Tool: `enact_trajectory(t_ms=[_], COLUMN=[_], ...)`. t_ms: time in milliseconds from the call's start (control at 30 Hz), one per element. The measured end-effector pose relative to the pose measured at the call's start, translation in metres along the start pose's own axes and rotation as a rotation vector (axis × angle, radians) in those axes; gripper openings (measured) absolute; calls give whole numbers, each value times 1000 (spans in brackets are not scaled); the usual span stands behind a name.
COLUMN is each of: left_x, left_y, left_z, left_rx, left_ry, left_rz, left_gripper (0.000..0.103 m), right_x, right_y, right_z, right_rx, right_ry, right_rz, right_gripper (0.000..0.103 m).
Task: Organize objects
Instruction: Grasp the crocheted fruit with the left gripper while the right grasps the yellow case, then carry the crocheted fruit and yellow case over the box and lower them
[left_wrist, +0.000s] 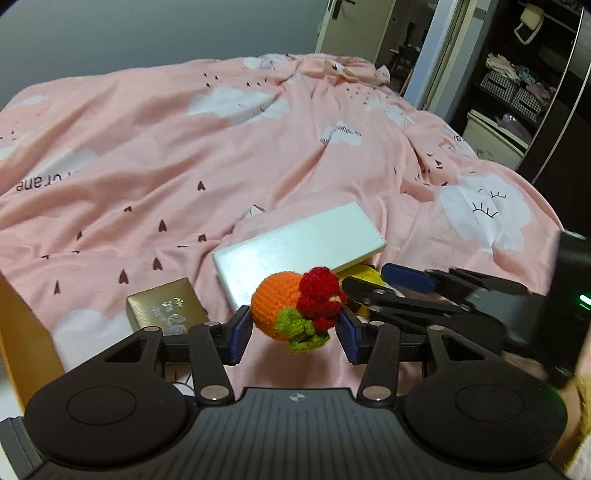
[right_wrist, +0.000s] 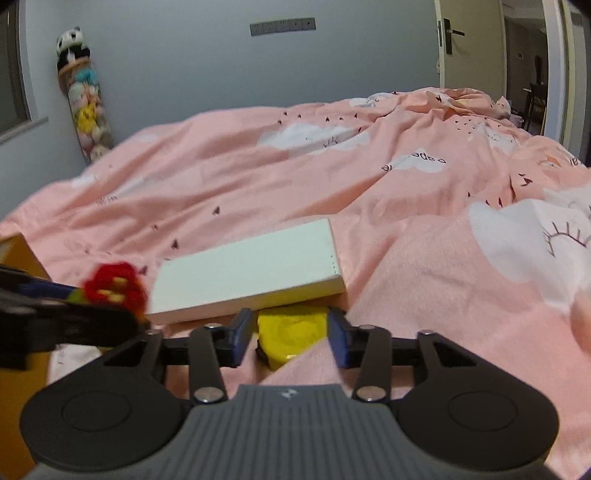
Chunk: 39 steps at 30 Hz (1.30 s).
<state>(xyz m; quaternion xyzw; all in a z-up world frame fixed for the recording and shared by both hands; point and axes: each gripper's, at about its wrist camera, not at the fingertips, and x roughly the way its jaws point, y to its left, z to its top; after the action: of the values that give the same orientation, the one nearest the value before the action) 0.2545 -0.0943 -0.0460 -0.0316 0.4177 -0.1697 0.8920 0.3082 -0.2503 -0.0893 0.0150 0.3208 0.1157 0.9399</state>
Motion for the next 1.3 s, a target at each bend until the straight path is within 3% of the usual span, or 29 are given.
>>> enact_trajectory(t_ms=[133, 200, 533, 700, 1067, 1300], left_x=[-2, -5, -50, -82, -150, -185], left_y=[5, 7, 12, 21, 53, 88], left_z=[-8, -11, -24, -38, -66, -80], left_rx=[-35, -41, -101, -123, -162, -155], left_ry=[8, 3, -78, -111, -163, -151], left_rz=[-3, -1, -6, 1, 44, 115], left_gripper=[56, 56, 56, 56, 56, 56], right_x=[25, 27, -2, -34, -119, -138], right_y=[-6, -6, 12, 32, 105, 167], right_z=[-1, -4, -13, -19, 0, 13], right_rx=[18, 20, -48, -85, -153, -238], right_ry=[88, 91, 30, -7, -82, -83], right_rz=[-16, -15, -34, 7, 267, 438], right_gripper=[60, 59, 56, 56, 56, 56])
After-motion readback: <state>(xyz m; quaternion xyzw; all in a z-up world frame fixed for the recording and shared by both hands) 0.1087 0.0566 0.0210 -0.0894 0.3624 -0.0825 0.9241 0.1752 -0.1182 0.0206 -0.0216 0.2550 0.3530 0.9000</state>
